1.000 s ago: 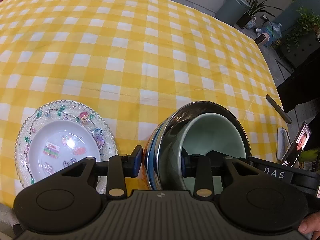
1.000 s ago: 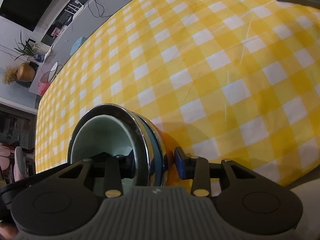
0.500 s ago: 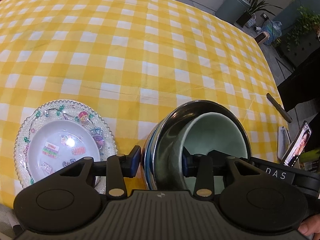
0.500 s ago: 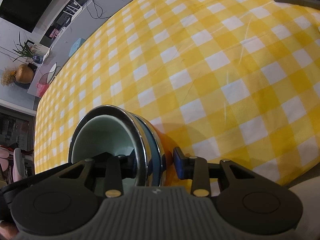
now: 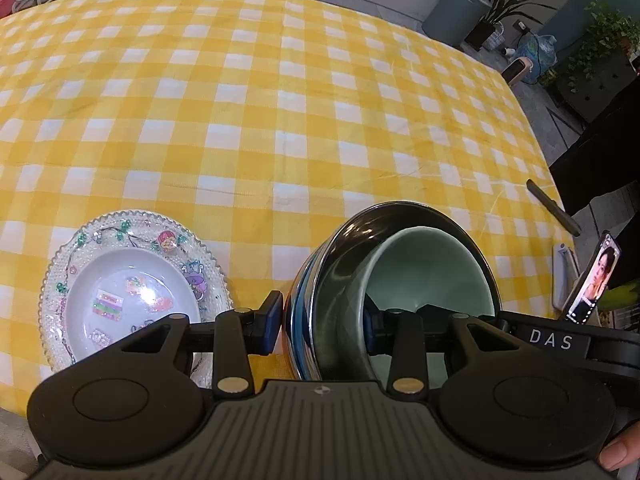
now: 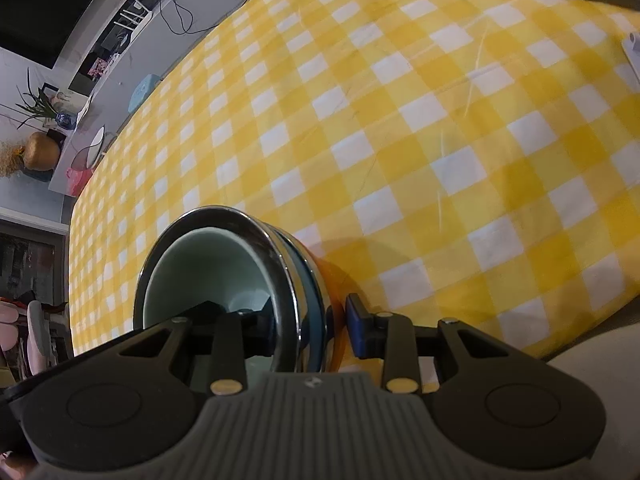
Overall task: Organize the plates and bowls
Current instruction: 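Lift the bowl stack and carry it onto the floral plate stack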
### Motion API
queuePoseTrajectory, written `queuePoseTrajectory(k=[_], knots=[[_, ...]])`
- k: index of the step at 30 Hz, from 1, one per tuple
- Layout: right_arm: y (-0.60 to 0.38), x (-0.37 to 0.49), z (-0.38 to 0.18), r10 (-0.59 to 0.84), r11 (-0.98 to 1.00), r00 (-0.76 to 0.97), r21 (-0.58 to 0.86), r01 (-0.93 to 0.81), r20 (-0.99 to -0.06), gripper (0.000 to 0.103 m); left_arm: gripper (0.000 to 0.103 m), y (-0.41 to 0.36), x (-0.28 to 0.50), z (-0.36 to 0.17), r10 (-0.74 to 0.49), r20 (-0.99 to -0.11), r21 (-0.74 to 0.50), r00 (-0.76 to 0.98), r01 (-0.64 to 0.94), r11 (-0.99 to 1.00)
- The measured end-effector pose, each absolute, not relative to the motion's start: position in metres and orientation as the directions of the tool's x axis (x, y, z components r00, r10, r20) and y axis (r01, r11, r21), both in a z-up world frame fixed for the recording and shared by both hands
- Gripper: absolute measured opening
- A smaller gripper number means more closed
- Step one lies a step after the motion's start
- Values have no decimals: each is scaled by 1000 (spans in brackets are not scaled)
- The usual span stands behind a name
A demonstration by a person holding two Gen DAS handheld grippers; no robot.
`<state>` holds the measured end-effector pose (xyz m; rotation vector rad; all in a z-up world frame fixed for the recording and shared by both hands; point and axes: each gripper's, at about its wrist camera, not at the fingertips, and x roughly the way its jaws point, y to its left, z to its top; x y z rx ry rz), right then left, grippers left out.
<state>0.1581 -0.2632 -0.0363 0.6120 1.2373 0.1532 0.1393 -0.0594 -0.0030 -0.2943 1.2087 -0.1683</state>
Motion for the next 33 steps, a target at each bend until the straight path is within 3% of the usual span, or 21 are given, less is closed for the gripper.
queuePoseTrajectory(k=[17, 33], knots=[[-198, 155, 27, 449, 862, 320, 498, 91, -835, 32, 43, 5, 116, 51, -261, -870, -334, 419, -111, 936], [-105, 171, 1, 467, 880, 252, 475, -32, -848, 31, 43, 89, 109, 25, -212, -882, -342, 421, -261, 903]])
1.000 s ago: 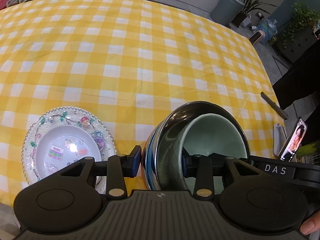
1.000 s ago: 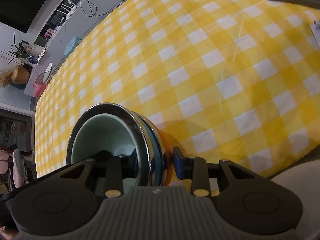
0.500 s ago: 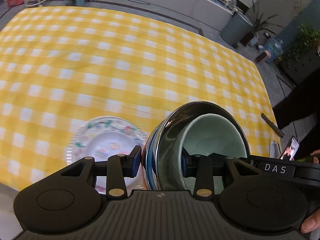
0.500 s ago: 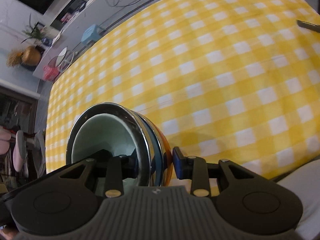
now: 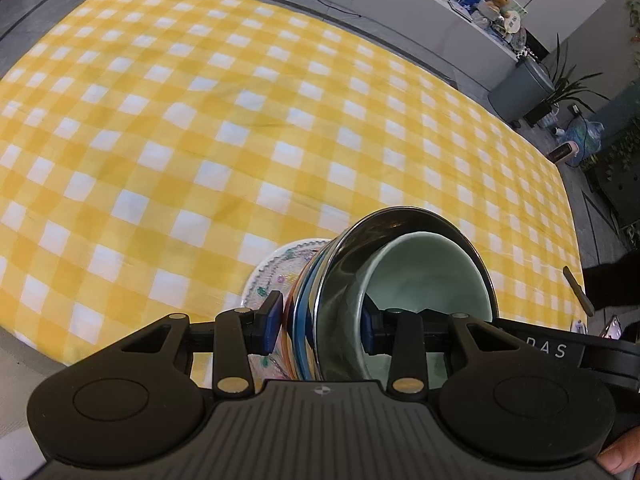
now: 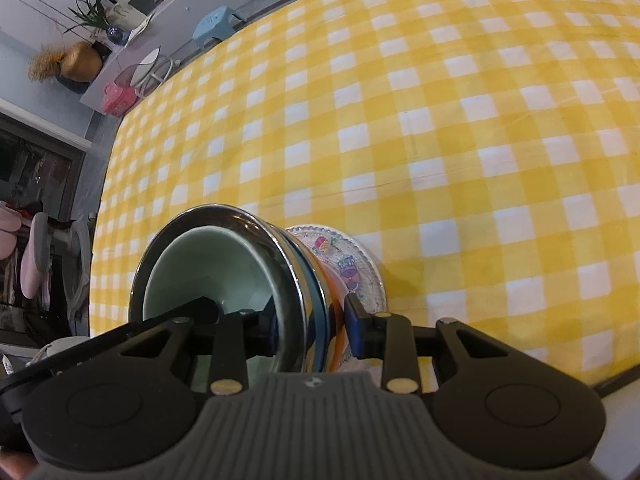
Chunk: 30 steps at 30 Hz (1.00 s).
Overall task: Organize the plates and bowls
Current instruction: 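Lift the bowl stack and carry it onto the floral plate stack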
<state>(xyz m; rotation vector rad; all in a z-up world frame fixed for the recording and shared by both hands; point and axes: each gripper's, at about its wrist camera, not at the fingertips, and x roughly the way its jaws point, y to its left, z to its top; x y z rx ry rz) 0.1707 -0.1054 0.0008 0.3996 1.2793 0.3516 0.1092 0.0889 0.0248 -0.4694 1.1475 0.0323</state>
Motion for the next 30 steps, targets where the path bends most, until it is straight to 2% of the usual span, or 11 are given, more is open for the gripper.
queuePoseTrajectory(k=[19, 24, 25, 27, 28, 30], knots=[[-96, 183, -12, 446, 892, 248, 449, -48, -860, 30, 43, 95, 115, 6, -212, -893, -335, 396, -273, 902], [-96, 181, -11, 453, 889, 260, 454, -59, -853, 35, 43, 95, 114, 5, -205, -893, -330, 401, -273, 904], [-95, 180, -12, 452, 889, 265, 453, -64, -852, 36, 44, 96, 113, 6, -202, -889, -331, 411, -271, 904], [-94, 178, -10, 436, 898, 287, 433, -79, -853, 49, 56, 96, 111, 10, -195, -879, -330, 435, -260, 908], [-94, 177, -8, 424, 904, 301, 417, -88, -854, 49, 63, 96, 110, 12, -189, -875, -328, 446, -257, 909], [-95, 176, -5, 414, 910, 323, 402, -107, -851, 51, 66, 96, 109, 16, -181, -869, -321, 461, -248, 914]])
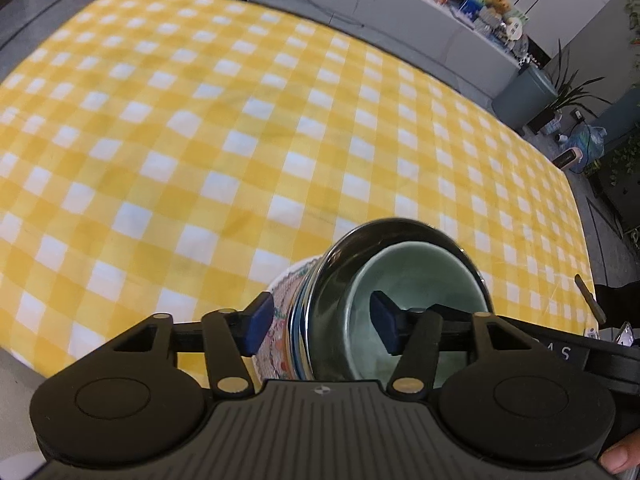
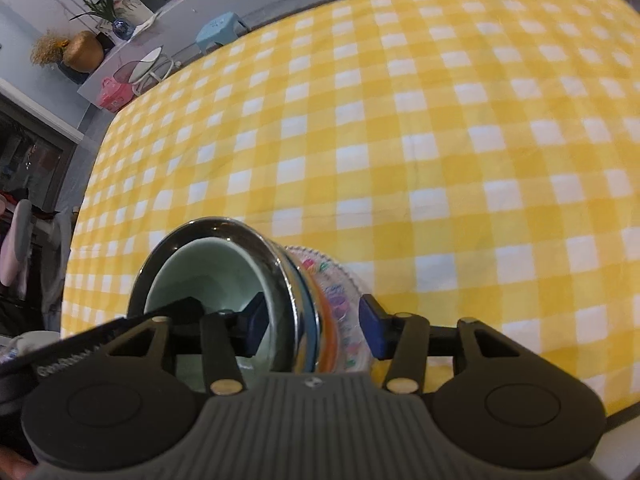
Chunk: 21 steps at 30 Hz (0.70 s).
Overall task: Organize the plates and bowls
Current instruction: 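Open both tools and pull them back from the bowl stack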
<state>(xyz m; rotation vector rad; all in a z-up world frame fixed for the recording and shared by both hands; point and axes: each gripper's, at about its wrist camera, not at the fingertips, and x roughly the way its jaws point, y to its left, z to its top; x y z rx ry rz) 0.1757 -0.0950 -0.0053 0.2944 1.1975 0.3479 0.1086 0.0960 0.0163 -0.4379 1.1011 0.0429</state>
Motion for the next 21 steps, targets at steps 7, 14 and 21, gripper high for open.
queuePoseTrajectory(k=[7, 14, 21], knots=[[-104, 166, 13, 412, 911, 382, 386, -147, -827, 56, 67, 90, 92, 45, -116, -830, -267, 545, -207, 941], [-115, 134, 53, 376, 926, 530, 284, -248, -760, 61, 67, 68, 55, 85, 7, -731, -121, 682, -140, 983], [-128, 78, 89, 350, 927, 681, 136, -349, -643, 63, 67, 29, 7, 113, 80, -578, 36, 812, -72, 997]])
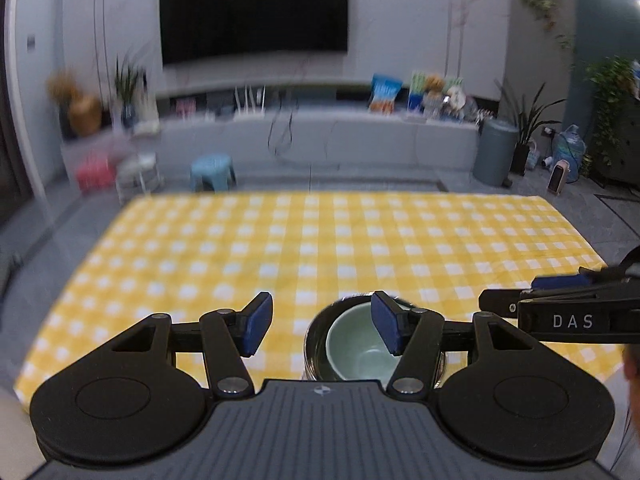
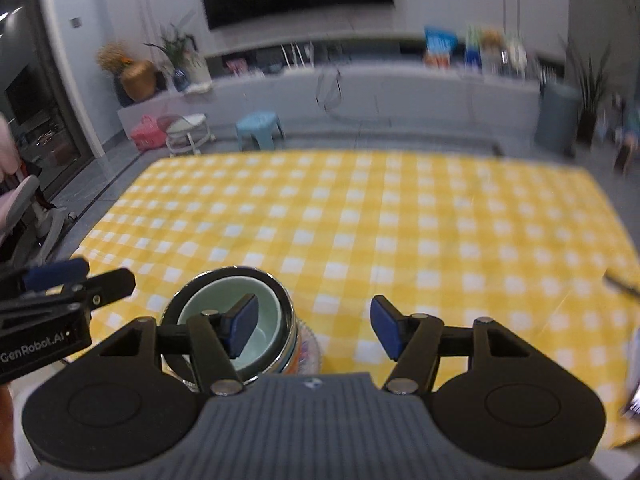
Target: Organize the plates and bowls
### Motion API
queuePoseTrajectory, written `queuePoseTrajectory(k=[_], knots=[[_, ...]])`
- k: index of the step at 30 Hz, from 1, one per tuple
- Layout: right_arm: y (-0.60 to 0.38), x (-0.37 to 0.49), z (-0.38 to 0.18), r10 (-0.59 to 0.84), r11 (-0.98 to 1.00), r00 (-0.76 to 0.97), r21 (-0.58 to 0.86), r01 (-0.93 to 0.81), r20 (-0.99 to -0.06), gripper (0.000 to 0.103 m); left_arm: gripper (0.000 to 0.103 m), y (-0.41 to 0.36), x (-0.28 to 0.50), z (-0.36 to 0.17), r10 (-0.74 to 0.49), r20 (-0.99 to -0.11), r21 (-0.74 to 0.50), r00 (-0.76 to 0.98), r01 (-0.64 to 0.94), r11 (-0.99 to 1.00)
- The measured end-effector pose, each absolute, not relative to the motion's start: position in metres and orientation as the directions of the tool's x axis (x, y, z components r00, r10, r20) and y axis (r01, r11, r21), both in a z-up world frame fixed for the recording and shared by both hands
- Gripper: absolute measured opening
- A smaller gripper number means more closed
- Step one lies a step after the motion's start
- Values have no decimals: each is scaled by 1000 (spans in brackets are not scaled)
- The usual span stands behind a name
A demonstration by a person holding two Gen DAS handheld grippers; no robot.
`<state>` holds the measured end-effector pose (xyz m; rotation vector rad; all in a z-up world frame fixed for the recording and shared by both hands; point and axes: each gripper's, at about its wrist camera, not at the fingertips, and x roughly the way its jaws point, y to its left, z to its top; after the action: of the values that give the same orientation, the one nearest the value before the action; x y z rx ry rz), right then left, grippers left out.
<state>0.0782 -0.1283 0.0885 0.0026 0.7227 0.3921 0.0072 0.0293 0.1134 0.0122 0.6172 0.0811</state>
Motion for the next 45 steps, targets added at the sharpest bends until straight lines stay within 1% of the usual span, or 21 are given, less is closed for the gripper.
queuePoseTrajectory(k=[1, 2, 3, 6, 8, 9, 13, 15, 16, 21, 25, 27, 31, 35, 39, 45], knots=[[-131, 69, 92, 353, 925, 699, 119, -362, -622, 65, 67, 25, 1, 116, 88, -559, 53, 825, -70, 996], [-133, 61, 96, 360, 921, 717, 107, -374, -598, 71, 67, 21, -5, 117, 93, -538, 66, 838, -68, 995], [-137, 50, 99, 369, 918, 734, 99, -384, -571, 73, 67, 17, -12, 119, 95, -520, 77, 849, -65, 995], [-150, 25, 103, 389, 912, 769, 91, -401, -507, 74, 68, 9, -30, 119, 107, -476, 92, 873, -72, 993], [-160, 8, 100, 399, 910, 786, 100, -402, -472, 74, 74, 3, -43, 117, 122, -449, 95, 885, -88, 992], [-165, 0, 97, 403, 910, 792, 108, -401, -459, 74, 75, 1, -48, 114, 128, -438, 97, 890, -94, 991], [-179, -30, 80, 406, 912, 814, 126, -390, -416, 74, 76, -5, -62, 100, 124, -428, 78, 895, -100, 992], [-184, -43, 69, 396, 916, 822, 122, -381, -408, 74, 81, -8, -65, 87, 114, -435, 64, 893, -96, 993], [-184, -48, 63, 390, 919, 826, 116, -377, -406, 74, 83, -10, -66, 81, 108, -443, 54, 890, -94, 994], [-188, -60, 24, 335, 938, 842, 65, -340, -423, 74, 83, -23, -57, 48, 78, -538, 41, 839, -66, 997], [-187, -58, -8, 321, 937, 831, 23, -349, -455, 74, 83, -25, -50, 28, 76, -572, 41, 817, -64, 997], [-192, -53, -18, 339, 933, 809, 64, -353, -480, 74, 83, -23, -52, 19, 76, -582, 32, 810, -70, 997], [-194, -44, -27, 365, 929, 790, 138, -343, -493, 74, 83, -25, -52, 5, 96, -598, 46, 796, -86, 995], [-193, -35, -37, 356, 934, 781, 165, -318, -513, 74, 85, -27, -51, 0, 106, -605, 63, 789, -85, 994], [-192, -32, -39, 352, 936, 786, 174, -306, -508, 74, 85, -31, -49, -3, 121, -623, 82, 772, -89, 993], [-195, -34, -40, 359, 933, 788, 185, -307, -501, 74, 85, -31, -53, -3, 116, -627, 78, 770, -87, 993]])
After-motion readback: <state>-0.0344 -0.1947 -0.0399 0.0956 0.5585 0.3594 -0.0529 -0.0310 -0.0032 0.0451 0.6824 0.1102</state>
